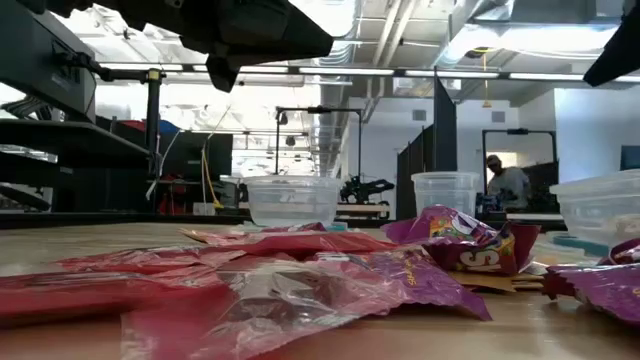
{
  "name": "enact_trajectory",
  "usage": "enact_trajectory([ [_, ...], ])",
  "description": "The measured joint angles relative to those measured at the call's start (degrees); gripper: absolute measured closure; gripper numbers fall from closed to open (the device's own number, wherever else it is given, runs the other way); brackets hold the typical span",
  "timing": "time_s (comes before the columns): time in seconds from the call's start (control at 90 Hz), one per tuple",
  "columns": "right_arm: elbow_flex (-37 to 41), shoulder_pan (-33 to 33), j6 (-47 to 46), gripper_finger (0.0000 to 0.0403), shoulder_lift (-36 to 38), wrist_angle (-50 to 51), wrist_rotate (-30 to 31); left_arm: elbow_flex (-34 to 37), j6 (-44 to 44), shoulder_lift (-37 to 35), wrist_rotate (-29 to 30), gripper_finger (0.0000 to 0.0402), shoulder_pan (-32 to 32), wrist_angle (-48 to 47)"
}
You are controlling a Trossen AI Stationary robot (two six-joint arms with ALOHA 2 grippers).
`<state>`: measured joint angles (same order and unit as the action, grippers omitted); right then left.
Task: Sort candy
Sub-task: Put the violet candy into the big circular transparent bin
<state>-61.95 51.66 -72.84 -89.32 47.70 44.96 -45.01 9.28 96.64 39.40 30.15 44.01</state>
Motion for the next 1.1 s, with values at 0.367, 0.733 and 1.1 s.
enact_trajectory([
  [0.367, 0.0, -0.02, -0.17, 0.0188, 0.0, -0.24, -0.01, 0.0, 0.0, 0.0, 0.0, 0.0402, 0.0, 0.0],
  [0.733, 0.0, -0.02, -0.11, 0.0188, 0.0, -0.17, 0.0, 0.0, -0.22, 0.0, -0.58, 0.0402, -0.02, 0.06],
  [1.1, 0.0, -0.07, -0.15, 0.0188, 0.0, -0.24, 0.01, -1.66, -2.04, 0.0, -4.79, 0.0402, -0.04, -0.67],
])
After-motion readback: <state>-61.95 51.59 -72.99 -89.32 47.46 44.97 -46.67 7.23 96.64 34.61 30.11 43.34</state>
